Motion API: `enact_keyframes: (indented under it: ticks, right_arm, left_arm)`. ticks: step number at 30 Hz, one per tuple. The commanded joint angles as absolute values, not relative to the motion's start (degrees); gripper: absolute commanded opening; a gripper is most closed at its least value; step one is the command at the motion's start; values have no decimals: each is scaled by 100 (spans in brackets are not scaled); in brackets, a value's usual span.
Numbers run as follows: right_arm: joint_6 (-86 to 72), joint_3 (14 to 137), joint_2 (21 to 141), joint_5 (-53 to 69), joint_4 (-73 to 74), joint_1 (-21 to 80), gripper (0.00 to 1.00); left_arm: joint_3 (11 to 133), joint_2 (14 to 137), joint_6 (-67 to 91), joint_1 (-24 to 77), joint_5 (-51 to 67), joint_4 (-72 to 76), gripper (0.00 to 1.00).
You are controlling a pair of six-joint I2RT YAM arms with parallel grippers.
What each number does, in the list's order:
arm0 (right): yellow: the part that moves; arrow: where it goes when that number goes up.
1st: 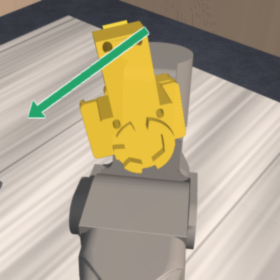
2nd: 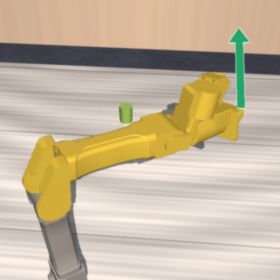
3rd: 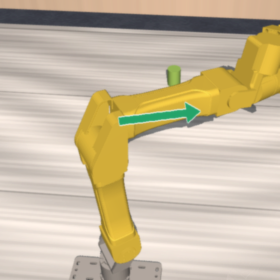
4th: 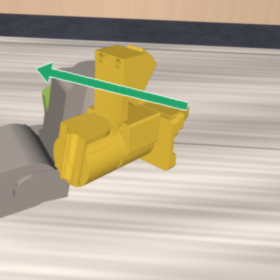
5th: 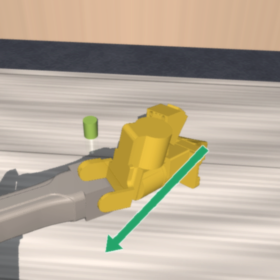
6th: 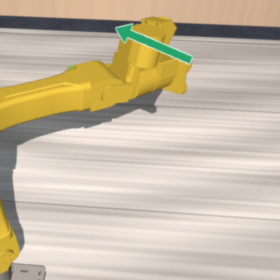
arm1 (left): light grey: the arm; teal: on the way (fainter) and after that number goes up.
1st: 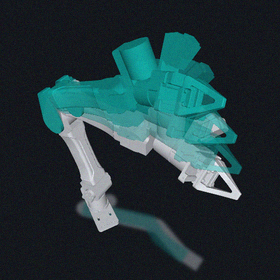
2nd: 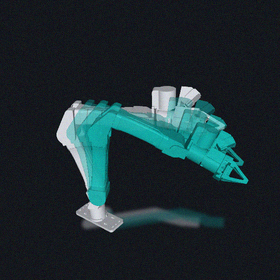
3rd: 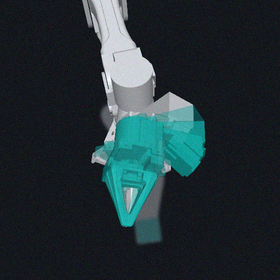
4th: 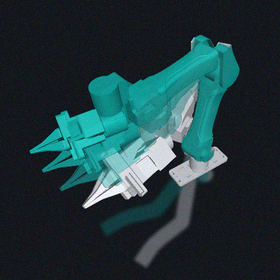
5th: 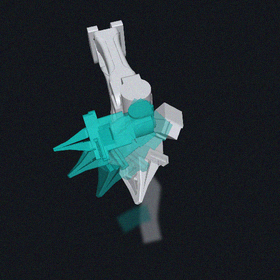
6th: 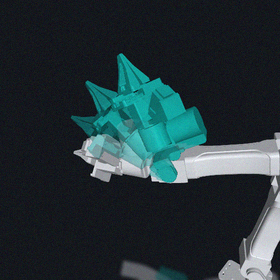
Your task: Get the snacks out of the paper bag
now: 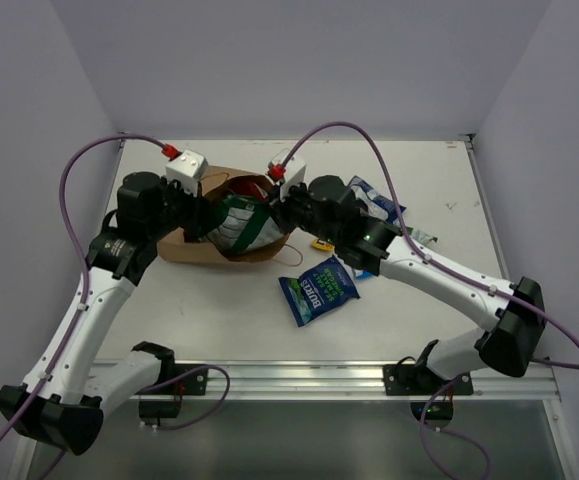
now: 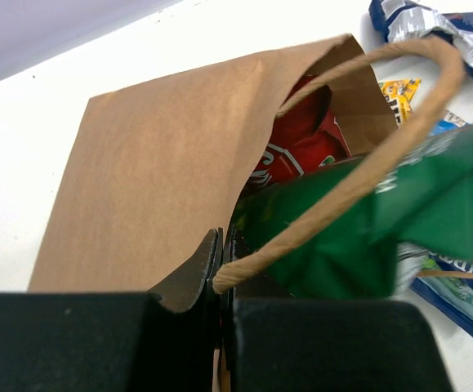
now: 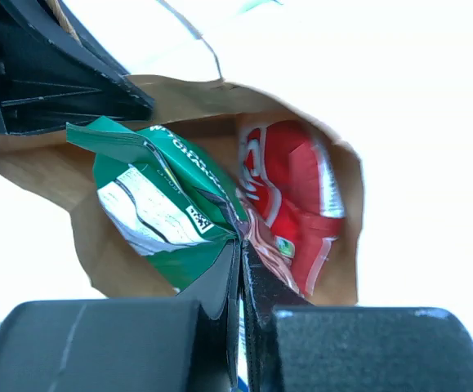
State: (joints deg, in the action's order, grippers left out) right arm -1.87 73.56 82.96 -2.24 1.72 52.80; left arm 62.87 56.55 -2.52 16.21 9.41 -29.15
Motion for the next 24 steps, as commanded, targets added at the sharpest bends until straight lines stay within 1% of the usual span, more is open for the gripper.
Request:
enact_keyframes:
  ticks: [1, 6, 9, 13, 16, 20, 21, 24]
  right_arm:
    - [139, 7593, 7762, -650, 324, 5195, 0]
    - [334, 7945, 7174, -922, 746, 5028, 0]
    - [343, 8086, 6857, -958, 1045, 4756, 0]
    - [273, 8156, 6505, -1063, 1335, 4186, 0]
    - [255, 8174, 6364, -1194, 1432, 3685, 0]
    - [378, 8218, 6495, -1406, 1468, 3008, 0]
    - [378, 8235, 6556, -1415, 1468, 2675, 0]
    - [308, 8402, 6968, -1503, 1468, 2155, 0]
  left_arm:
    - [6144, 5695, -352, 1635, 598, -2769, 0]
    - [6029, 5748, -308, 1635, 378, -2672, 0]
    - [5994, 5827, -246, 1643, 238, -2637, 0]
    - [5968, 5959, -202, 1635, 26, -2654, 0]
    - [5968, 6073, -176, 1643, -386, -2689, 0]
    - [5950, 6126, -141, 1635, -606, -2716, 0]
    - [5950, 6091, -123, 1635, -580, -2707, 0]
    - [5933, 6021, -79, 1635, -449, -2646, 0]
